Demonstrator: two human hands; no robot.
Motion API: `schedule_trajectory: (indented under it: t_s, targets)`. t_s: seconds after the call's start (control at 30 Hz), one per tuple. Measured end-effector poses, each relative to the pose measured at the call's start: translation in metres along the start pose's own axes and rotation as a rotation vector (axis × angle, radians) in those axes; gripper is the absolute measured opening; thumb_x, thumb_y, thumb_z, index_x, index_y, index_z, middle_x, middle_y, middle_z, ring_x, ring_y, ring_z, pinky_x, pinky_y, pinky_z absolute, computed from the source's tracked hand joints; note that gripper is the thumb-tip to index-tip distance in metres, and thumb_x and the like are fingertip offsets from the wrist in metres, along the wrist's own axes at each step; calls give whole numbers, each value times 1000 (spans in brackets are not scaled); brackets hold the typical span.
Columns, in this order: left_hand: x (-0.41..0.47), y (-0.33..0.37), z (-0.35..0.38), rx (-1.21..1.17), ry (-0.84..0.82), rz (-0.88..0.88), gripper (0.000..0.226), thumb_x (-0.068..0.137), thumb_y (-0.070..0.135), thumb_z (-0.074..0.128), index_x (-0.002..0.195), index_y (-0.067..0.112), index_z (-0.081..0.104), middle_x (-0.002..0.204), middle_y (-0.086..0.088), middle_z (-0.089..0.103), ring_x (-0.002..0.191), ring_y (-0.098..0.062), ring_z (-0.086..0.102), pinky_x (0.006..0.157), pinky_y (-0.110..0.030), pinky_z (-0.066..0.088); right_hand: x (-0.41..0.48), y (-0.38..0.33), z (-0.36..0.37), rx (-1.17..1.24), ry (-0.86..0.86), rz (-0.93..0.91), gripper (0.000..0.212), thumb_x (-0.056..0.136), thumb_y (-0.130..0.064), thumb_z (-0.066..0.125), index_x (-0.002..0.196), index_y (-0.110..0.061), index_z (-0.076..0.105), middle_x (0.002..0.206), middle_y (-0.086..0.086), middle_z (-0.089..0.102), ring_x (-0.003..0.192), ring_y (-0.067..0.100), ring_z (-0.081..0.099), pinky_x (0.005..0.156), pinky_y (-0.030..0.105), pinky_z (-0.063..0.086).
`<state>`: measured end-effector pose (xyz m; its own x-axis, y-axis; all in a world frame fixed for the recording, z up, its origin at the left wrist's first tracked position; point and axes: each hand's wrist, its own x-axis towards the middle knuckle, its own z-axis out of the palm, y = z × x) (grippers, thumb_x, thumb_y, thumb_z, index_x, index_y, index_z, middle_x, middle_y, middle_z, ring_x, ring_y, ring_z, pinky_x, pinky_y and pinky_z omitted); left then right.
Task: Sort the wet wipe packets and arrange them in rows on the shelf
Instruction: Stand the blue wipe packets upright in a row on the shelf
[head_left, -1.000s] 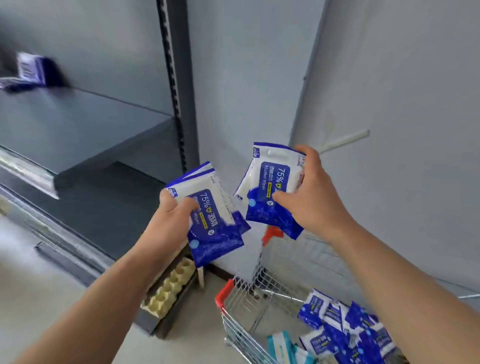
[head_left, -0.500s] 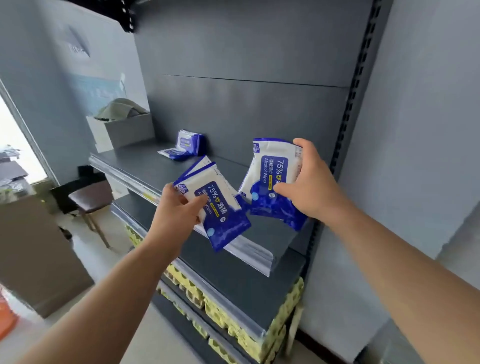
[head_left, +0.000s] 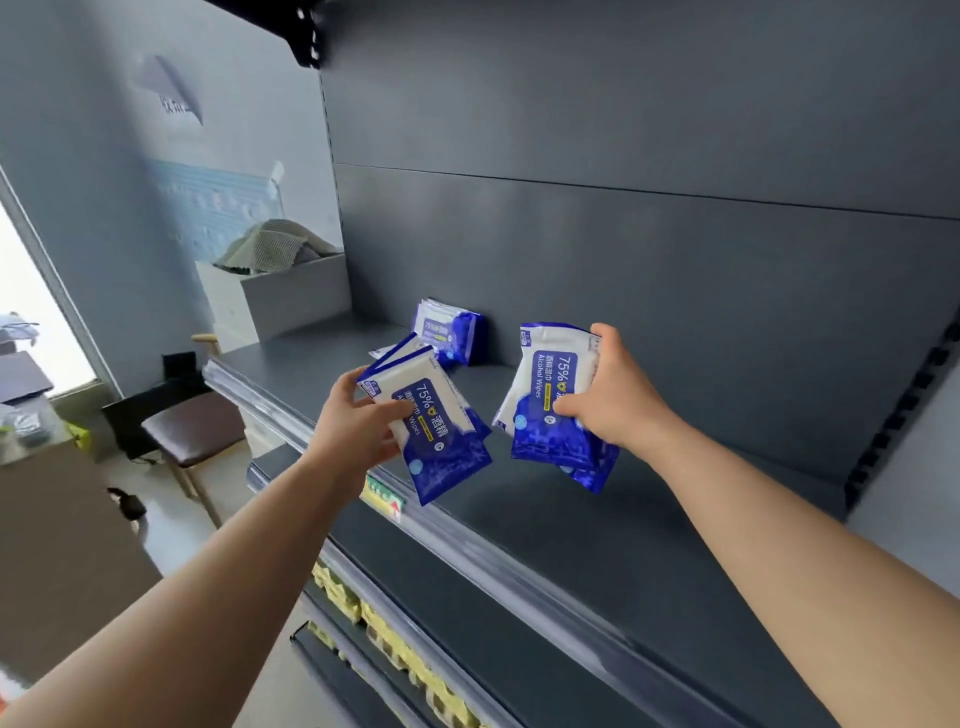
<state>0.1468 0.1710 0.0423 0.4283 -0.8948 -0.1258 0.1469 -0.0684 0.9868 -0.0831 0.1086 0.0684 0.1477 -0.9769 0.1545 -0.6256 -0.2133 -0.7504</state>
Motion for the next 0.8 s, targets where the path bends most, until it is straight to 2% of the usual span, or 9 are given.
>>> schedule_trajectory:
  t_s: [0.07,0.13,0.3,0.43,0.5,0.57,0.63,0.7,0.8]
  targets:
    - [34,1,-8,13,-13,-27,34,88,4,64,115,17,48,103,-10,68,71,-17,67,47,-24,54,28,-1,15,-11,-11,35,94,74,-8,76,146,-19,16,120,2,55,101,21,57,86,35,47]
    - [67,3,-16,2,-34,-58,34,87,4,65,116,13,50,105,-12,68,76,-21,69,50,-27,56,53,-3,29,-9,-10,80,95,74,-7,77,146,-18,16,117,2,55,97,20,57,82,33,46]
    - [146,5,-38,31,-118,-144,44,82,4,70,120,8,49,111,-16,66,92,-30,69,75,-46,58,103,-2,69,-22,7,189,100,70,-8,79,145,-20,14,117,4,55,100,25,60,89,46,52]
    - [208,6,-52,68,-265,-165,41,81,-6,65,117,4,48,105,-18,67,84,-30,70,69,-47,60,131,-1,102,-40,38,281,109,73,-5,76,150,-22,1,127,8,50,93,26,59,86,44,54]
    - [239,9,-59,89,-361,-159,38,81,-9,63,114,6,51,99,-16,68,79,-28,70,67,-45,60,141,-2,115,-49,44,334,113,75,-5,74,152,-22,-8,124,8,52,84,25,61,79,39,55]
    - [267,14,-67,213,-471,-145,36,80,-8,66,111,9,57,95,-12,71,77,-25,71,69,-41,60,149,-4,126,-48,45,375,114,77,-6,73,152,-24,-10,122,7,54,86,24,63,78,36,54]
    - [295,16,-74,452,-587,-83,34,78,-1,72,108,12,63,97,-10,73,85,-24,70,78,-39,59,153,-7,132,-63,44,404,107,78,-7,74,153,-24,0,125,3,53,98,22,61,83,33,51]
    - [317,19,-78,627,-679,-9,32,75,3,76,104,14,67,99,-11,73,88,-23,67,86,-40,55,156,-11,136,-137,35,432,91,78,-11,75,150,-19,20,130,1,50,103,19,56,84,29,47]
    - [341,16,-77,723,-793,39,32,70,7,79,98,15,67,97,-10,73,84,-23,66,82,-39,53,157,-14,142,-233,54,481,76,77,-15,75,143,-17,38,133,3,53,108,20,57,89,31,47]
